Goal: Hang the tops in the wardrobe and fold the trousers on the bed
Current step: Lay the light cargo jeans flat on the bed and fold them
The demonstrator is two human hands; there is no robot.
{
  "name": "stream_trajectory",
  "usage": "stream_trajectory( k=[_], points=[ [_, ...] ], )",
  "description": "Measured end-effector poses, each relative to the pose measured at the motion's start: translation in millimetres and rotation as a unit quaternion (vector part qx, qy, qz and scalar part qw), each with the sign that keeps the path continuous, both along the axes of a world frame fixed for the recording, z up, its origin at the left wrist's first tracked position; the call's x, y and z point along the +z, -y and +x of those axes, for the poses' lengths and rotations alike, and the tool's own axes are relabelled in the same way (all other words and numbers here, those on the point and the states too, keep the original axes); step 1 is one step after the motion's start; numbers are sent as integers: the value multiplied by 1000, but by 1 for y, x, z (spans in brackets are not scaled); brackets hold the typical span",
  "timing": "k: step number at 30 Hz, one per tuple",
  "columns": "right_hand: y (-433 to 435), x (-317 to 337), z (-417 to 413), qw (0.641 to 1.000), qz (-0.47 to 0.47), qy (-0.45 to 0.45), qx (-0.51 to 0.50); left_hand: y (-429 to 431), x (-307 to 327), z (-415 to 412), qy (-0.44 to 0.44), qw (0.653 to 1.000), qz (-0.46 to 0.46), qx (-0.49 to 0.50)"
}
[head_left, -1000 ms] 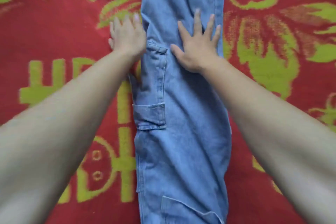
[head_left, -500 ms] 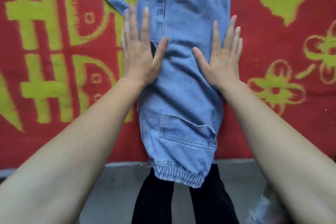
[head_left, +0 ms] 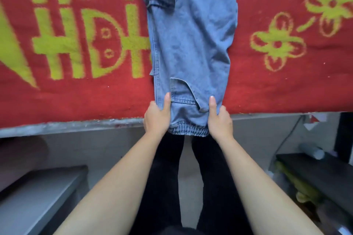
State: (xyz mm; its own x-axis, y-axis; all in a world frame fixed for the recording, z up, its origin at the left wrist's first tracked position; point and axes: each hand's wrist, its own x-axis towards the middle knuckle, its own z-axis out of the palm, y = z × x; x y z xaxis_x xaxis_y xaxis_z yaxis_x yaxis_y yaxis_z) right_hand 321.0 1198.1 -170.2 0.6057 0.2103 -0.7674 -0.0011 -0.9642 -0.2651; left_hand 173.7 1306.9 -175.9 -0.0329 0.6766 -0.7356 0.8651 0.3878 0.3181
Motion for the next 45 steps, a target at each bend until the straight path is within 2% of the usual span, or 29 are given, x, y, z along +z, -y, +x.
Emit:
stream_trajectory(
  k=[3, 5, 10, 14, 17, 19, 21, 26, 29, 32, 36, 42, 45],
  points=[
    [12, 2, -4, 991, 44, -107, -66, 8, 5, -3, 50, 996, -46, 49],
    [17, 7, -4, 981, 63, -143, -111, 15, 10, -5, 88, 989, -65, 98],
    [20, 28, -1, 969, 120, -143, -160, 39, 40, -5, 172, 973, -13, 154],
    [39, 58, 5, 966, 161, -134, -153, 60, 80, 8, 160, 967, 71, 183],
    [78, 86, 9, 967, 188, -96, -139, 94, 107, 11, 147, 969, 75, 182],
    [107, 100, 10, 963, 198, -123, -132, 126, 120, 9, 149, 967, 63, 197],
    [129, 110, 11, 960, 195, -167, -114, 158, 129, 6, 148, 966, 54, 207],
    [158, 115, 19, 990, 88, -83, -79, 212, 135, 4, 149, 959, 8, 242],
    [173, 116, 18, 985, 75, -107, -112, 224, 141, 3, 152, 958, 10, 241],
    [183, 118, 19, 965, 95, -181, -163, 221, 147, -2, 152, 956, -58, 243],
    [165, 127, 31, 951, 148, -208, -176, 192, 155, -1, 220, 918, -166, 286],
    [82, 131, 61, 945, 244, -129, -178, 111, 153, 23, 223, 910, -142, 321],
    [29, 122, 79, 947, 239, -119, -177, 54, 141, 40, 208, 912, -126, 329]
  ],
)
